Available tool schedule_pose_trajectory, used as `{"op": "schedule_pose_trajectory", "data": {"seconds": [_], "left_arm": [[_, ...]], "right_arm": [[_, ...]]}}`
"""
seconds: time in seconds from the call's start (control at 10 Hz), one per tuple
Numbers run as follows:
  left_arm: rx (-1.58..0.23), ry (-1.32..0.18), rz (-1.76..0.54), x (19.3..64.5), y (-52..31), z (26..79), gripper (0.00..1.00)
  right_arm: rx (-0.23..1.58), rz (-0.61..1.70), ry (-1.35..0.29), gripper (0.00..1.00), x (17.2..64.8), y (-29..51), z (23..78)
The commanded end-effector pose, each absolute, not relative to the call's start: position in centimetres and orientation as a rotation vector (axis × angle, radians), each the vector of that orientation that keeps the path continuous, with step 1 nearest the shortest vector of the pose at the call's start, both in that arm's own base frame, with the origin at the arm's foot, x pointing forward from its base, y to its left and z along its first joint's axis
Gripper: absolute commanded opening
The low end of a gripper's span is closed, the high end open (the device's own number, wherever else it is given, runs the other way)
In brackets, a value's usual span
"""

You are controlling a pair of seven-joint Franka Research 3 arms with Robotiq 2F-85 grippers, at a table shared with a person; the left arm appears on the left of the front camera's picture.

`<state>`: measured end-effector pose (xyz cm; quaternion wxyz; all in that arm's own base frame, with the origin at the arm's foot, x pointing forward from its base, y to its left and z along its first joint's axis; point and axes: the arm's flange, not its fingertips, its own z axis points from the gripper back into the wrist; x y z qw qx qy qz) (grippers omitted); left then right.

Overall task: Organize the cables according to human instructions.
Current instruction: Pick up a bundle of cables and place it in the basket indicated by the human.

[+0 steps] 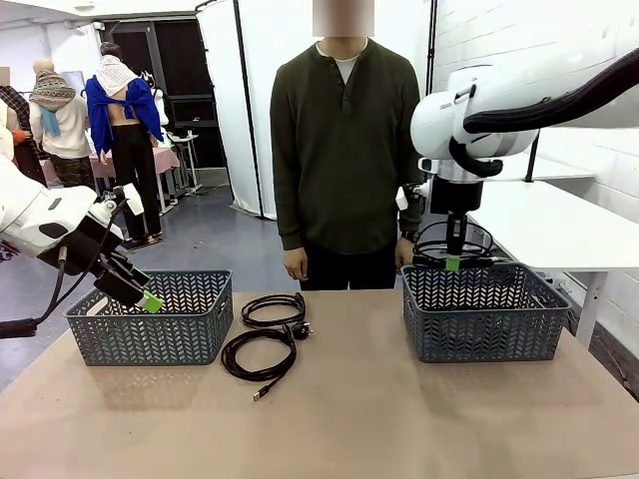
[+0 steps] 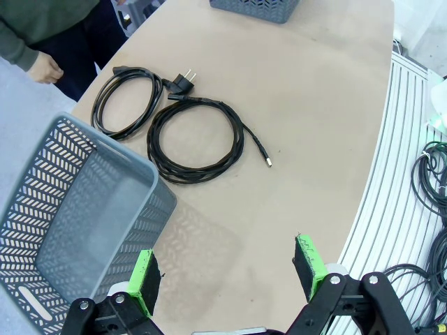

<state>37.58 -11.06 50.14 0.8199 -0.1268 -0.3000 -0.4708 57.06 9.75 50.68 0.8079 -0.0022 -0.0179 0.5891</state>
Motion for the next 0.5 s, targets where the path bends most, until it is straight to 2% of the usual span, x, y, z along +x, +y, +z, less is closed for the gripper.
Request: {"op": "schedule_pose_trajectory", "data": {"seconds": [0.0, 0.4], "left_arm": [[-0.287, -0.645, -1.020, 37.7, -10.7, 49.8, 1.00], [-0.287, -0.645, -1.020, 37.7, -10.7, 49.8, 1.00]], "right_arm": [[-0.025, 1.332, -0.117, 0.00, 55.5, 7.9, 49.4], [-0.002, 1.414, -0.131, 0.00, 55.5, 5.4, 48.5]]}}
